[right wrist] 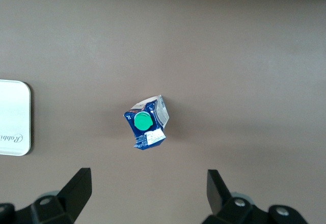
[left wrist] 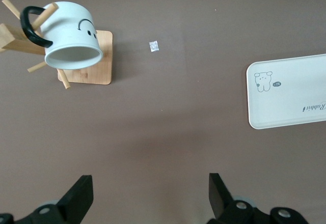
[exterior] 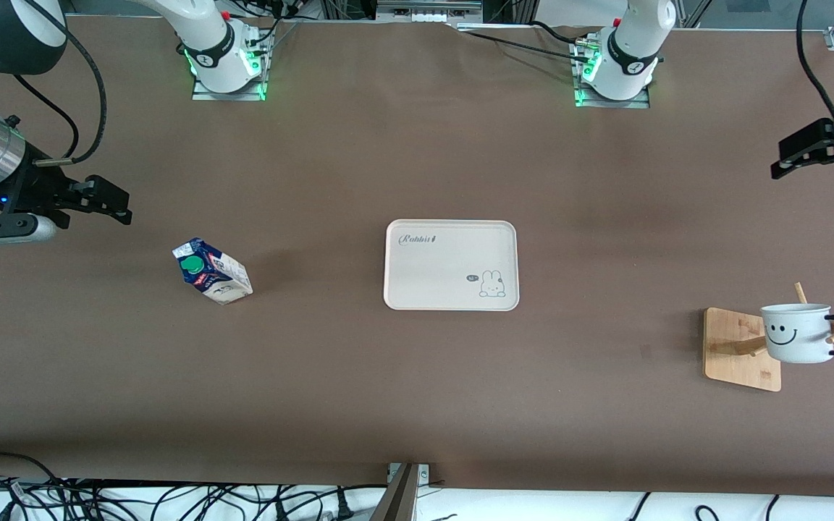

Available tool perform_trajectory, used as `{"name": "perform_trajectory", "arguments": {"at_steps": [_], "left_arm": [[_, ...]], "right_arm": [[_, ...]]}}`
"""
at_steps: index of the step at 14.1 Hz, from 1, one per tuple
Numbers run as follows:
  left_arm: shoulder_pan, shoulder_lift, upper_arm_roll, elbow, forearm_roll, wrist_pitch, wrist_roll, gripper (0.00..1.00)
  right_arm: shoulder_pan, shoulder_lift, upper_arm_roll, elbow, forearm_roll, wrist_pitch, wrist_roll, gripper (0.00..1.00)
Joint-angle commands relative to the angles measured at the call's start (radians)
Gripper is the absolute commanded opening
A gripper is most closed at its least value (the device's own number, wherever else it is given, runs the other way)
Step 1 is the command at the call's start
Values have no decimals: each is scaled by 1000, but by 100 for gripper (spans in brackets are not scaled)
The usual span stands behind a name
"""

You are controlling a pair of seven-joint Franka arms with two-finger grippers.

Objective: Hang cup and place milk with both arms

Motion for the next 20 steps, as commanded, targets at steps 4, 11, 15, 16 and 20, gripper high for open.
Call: {"name": "perform_trajectory", "arguments": {"at_steps": [4,11,15,16,20], "left_arm": [[-257,-74,270,-115,-26,82,11,100],[-145,-100,270,-199,-28,165,138,100],[-139,-112,269,-198,-26,107,144,100],[-139,-109,263,-190,-21,107,138,100],[-142,-100,258,-180,-15,101,40,100]], "right_arm": [[2,-2,-5,13,-11,-18,-2,100],[-7,0,-9,13,0,-16,-8,100],[-6,0,-8,13,-2,-21,-9,100],[-6,-2,-8,13,-2,-21,-7,100],[-6,0,-9,13,0,-21,-10,100]]}}
